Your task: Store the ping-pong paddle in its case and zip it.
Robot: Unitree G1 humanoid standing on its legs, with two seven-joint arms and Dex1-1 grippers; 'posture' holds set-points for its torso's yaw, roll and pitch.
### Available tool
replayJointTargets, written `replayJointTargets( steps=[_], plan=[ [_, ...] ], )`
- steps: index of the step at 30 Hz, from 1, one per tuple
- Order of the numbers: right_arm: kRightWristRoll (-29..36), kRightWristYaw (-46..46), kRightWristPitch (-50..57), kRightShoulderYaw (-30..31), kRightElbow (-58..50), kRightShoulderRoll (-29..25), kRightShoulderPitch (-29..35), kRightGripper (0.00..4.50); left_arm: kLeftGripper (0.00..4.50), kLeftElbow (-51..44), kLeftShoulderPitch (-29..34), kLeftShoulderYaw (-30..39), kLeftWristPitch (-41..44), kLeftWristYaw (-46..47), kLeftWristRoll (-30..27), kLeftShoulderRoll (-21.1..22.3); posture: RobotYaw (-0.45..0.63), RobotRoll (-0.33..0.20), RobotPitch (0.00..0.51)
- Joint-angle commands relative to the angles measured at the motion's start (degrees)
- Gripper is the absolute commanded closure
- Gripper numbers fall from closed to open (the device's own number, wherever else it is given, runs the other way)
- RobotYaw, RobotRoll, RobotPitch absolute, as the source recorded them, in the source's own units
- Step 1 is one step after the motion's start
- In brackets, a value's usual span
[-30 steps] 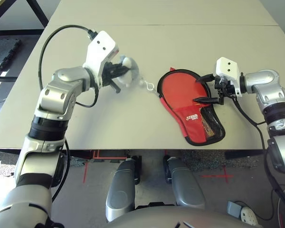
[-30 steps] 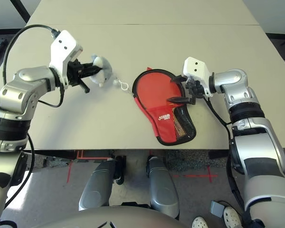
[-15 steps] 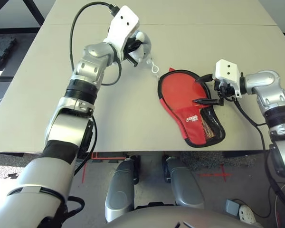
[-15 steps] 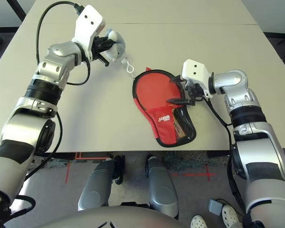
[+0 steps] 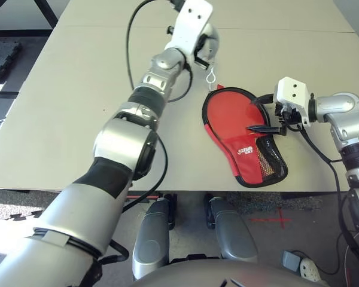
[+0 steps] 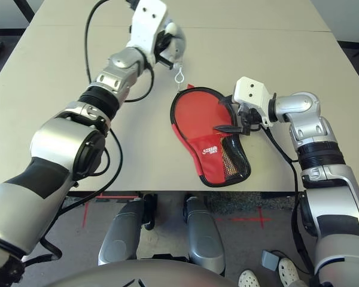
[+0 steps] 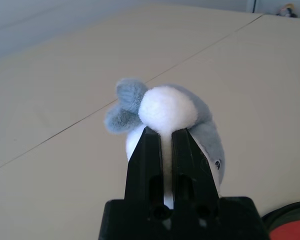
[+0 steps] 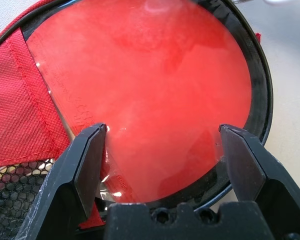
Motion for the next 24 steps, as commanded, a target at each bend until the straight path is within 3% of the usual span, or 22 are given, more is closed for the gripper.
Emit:
replayJointTargets(
  steps=[1,7,12,19,24],
  plan=[
    [-3.76,0.63,3.16,4.97,2.08,0.18,6.49,0.00,4.48,-0.04,-2.38,0.95,-2.20,-1.14,0.58,-2.55,-0.13,0.000,0.288],
    [-3.24,0.22,4.60,4.62,-0.29,-0.49,7.93,0.00,4.48,0.16,-1.62,0.20,-0.14,-6.14,1.81,-5.69,-0.15,0.000,0.288],
    [-3.22,-0.15,5.23,4.05,-1.37,-0.65,9.01,0.00,2.83,-0.13,-1.12,0.84,-0.69,-9.04,2.28,-4.25,-0.15,0.000,0.288],
    [-3.66,-0.95,4.82,4.40,-0.12,0.30,8.11,0.00,0.13,-0.48,-2.07,2.60,-0.13,-10.97,1.63,-0.74,-0.11,0.000,0.283],
    [-4.06,-1.34,4.13,4.62,1.11,0.84,7.44,0.00,0.06,-0.88,-2.11,3.24,-0.51,-12.36,2.01,2.11,-0.10,0.000,0.280]
  ],
)
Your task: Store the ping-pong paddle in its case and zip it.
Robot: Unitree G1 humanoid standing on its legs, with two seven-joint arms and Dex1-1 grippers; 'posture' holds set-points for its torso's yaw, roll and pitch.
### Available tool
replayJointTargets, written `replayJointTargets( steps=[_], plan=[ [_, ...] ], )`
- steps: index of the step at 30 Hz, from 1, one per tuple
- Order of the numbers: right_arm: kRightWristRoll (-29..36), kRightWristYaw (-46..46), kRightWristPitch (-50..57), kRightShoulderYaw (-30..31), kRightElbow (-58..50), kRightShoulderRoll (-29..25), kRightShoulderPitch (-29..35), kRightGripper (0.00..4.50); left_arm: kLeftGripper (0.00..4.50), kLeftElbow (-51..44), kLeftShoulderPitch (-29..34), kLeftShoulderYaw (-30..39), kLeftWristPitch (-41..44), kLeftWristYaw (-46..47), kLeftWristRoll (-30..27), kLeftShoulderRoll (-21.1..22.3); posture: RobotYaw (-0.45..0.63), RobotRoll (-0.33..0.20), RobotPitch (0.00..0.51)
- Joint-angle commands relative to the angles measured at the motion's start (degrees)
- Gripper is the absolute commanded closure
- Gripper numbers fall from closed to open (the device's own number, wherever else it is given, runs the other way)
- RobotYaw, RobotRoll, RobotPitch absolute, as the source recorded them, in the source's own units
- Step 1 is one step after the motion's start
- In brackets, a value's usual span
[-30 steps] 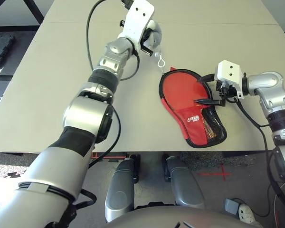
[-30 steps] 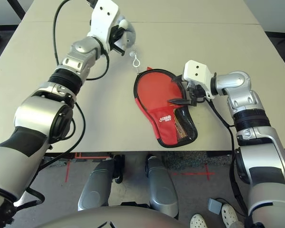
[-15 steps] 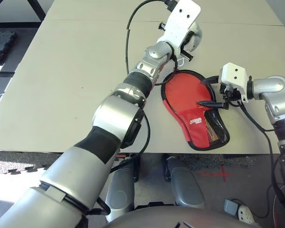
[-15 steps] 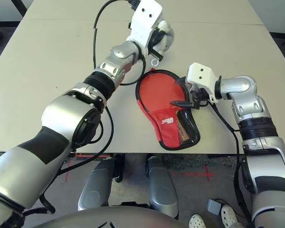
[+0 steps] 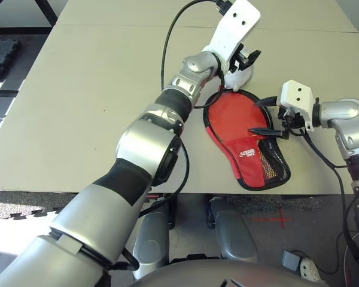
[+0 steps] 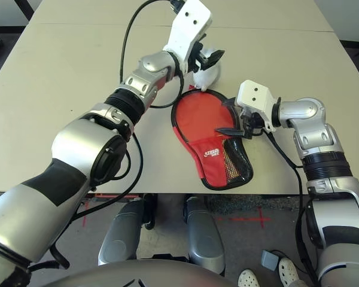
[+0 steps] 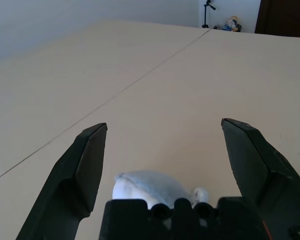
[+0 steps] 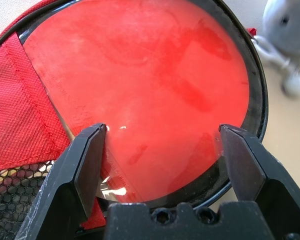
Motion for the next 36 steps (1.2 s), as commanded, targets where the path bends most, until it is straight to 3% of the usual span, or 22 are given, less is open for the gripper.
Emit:
replayJointTargets(
  steps=[1,10,14,16,19,22,28,36],
  plan=[
    [-4.82,0.19,1.11,6.16,5.76,1.40,4.14,0.00,0.06,-0.73,-0.36,0.13,-0.66,-1.80,0.42,1.94,-0.10,0.000,0.280],
    [-4.16,-0.07,1.23,5.21,6.25,1.53,3.89,0.00,0.06,-6.57,4.41,-0.70,0.74,-12.60,-0.56,9.81,-0.10,0.000,0.280],
    [-3.35,-0.10,2.25,4.43,6.42,1.60,3.77,0.00,0.06,-23.59,14.96,-3.53,6.78,-24.06,-2.70,12.94,-0.10,0.000,0.283],
    [-3.16,-0.18,2.51,4.22,6.57,1.65,3.67,0.00,0.06,-32.77,19.98,-4.92,11.63,-25.85,-3.56,13.71,-0.10,0.000,0.284],
    [-2.87,-0.72,3.16,3.86,7.62,1.93,2.89,0.00,0.06,-52.31,32.80,-8.87,21.30,-26.99,-4.85,14.34,-0.08,0.000,0.287],
    [-2.98,-1.07,3.17,3.99,8.78,2.07,2.13,0.00,0.06,-62.24,39.72,-10.89,28.11,-24.75,-5.11,14.24,-0.07,0.000,0.288],
    [-3.00,-1.48,3.60,3.91,10.82,2.57,0.09,0.00,0.06,-69.64,44.80,-15.22,34.38,-21.47,-4.29,13.28,-0.06,0.000,0.288],
    [-2.44,-1.70,4.95,3.35,11.59,2.50,-1.47,0.00,0.06,-67.95,46.64,-19.30,35.62,-17.58,-3.91,10.85,-0.07,0.000,0.285]
  ],
)
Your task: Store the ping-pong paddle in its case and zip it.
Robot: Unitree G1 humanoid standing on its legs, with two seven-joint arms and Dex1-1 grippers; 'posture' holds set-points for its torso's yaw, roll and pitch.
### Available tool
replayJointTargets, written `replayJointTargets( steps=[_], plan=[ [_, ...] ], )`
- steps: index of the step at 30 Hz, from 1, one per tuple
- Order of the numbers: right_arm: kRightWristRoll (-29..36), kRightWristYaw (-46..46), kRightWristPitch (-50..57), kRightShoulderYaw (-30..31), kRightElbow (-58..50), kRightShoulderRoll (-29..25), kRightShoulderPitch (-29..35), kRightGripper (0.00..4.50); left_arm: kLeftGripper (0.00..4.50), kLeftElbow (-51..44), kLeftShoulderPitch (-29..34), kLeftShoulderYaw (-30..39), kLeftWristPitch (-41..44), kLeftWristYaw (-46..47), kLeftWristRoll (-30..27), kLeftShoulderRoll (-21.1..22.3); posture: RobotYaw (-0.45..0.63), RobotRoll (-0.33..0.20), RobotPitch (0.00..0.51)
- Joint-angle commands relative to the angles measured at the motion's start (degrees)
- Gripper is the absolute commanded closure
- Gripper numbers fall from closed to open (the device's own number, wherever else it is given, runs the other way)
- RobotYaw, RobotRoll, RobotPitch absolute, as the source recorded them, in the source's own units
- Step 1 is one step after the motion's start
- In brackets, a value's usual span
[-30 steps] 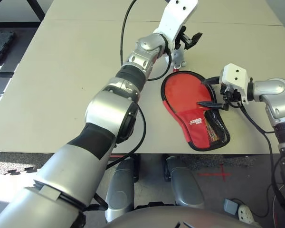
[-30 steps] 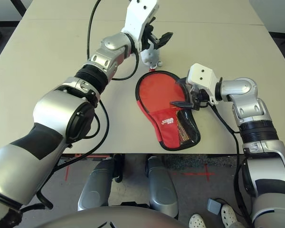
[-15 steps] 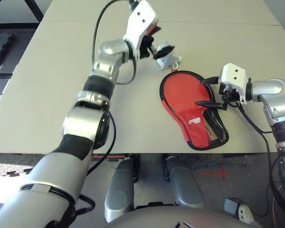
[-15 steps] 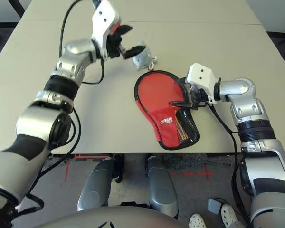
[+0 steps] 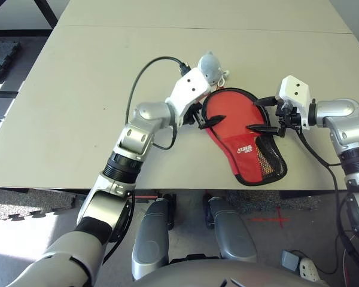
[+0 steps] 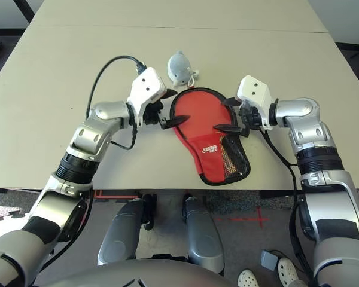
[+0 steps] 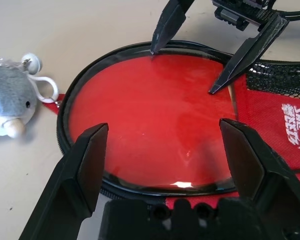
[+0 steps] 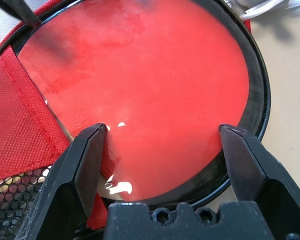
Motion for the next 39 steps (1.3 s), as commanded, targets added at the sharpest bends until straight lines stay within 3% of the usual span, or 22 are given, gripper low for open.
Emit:
replayJointTargets(
  steps=[1,8,15,21,28,39],
  plan=[
    [-3.54,-1.10,2.41,3.29,4.20,0.30,2.62,0.00,0.06,1.75,0.65,-1.84,1.06,0.95,0.19,-1.03,-0.07,0.000,0.285],
    [0.45,0.50,7.72,0.49,3.38,0.53,0.02,0.00,0.06,7.85,1.69,-2.60,1.42,3.48,0.00,-2.82,-0.07,0.000,0.281],
    [5.27,-1.89,12.69,-5.42,12.99,2.12,-13.85,0.00,0.06,10.48,2.86,-3.69,0.57,3.79,0.81,-2.63,-0.08,0.000,0.277],
    [1.67,-9.72,6.20,-4.63,25.18,6.88,-23.41,0.00,0.06,8.76,3.64,-4.12,2.59,4.05,0.47,-3.32,-0.06,0.000,0.282],
    [-2.13,-21.21,1.43,-4.65,37.71,16.41,-32.84,0.00,0.06,7.05,4.06,-4.70,5.21,3.16,-0.06,-2.95,-0.03,0.000,0.296],
    [-8.29,-31.77,-0.12,-2.83,43.46,23.57,-36.68,0.00,0.06,3.14,5.91,-4.61,8.45,4.65,-0.39,-3.12,0.04,0.000,0.308]
  ],
)
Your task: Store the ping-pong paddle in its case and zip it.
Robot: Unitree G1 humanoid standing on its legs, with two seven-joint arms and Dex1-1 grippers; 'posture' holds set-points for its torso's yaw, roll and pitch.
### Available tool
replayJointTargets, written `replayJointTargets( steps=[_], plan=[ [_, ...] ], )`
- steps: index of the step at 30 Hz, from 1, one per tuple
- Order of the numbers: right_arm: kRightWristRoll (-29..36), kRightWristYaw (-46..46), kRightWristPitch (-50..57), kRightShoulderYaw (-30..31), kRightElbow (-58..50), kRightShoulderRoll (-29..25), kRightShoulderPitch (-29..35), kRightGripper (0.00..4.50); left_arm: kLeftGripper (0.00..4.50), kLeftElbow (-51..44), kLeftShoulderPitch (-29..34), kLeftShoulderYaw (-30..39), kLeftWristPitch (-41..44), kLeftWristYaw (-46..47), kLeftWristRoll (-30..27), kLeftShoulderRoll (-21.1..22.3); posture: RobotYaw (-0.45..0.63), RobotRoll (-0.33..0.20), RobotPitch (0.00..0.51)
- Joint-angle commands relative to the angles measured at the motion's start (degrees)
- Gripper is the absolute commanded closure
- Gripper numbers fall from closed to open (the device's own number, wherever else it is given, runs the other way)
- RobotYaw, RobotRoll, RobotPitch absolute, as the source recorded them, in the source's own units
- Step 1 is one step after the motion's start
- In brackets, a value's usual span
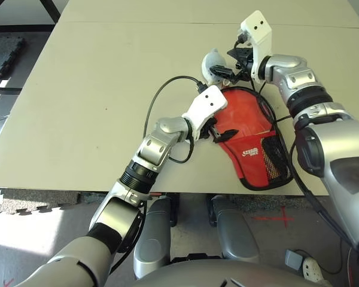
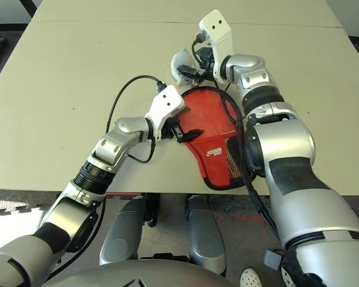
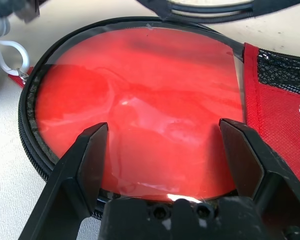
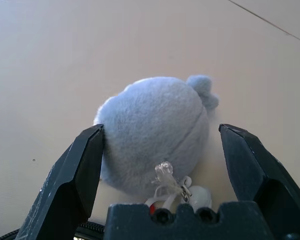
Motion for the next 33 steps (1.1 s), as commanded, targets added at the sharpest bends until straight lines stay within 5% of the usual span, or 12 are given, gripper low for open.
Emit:
replayJointTargets(
  steps=[1,6,8,20,33],
  plan=[
    [-3.17,-1.78,-0.79,1.61,1.43,1.21,-0.37,0.00,0.06,2.30,3.47,-2.15,4.77,0.37,0.16,0.47,0.05,0.000,0.308],
    [-5.27,-3.68,-0.78,2.17,1.88,2.79,-0.37,0.00,0.06,1.66,3.76,-2.16,5.20,1.01,0.15,0.28,0.06,0.000,0.307],
    [-5.59,-4.86,-0.90,1.88,1.96,3.01,-0.43,0.40,0.00,1.68,3.71,-2.14,5.21,1.16,0.18,0.17,0.07,0.000,0.307],
    [-6.21,-7.85,-1.73,0.32,1.80,-3.02,0.09,4.24,0.00,2.43,3.51,-2.75,4.73,1.25,0.29,-0.30,0.05,0.000,0.295],
    [-6.63,-3.13,-2.35,0.50,0.30,-15.98,4.09,4.37,0.00,6.04,1.00,-4.22,2.55,0.29,0.53,-1.12,0.00,0.000,0.287]
  ],
)
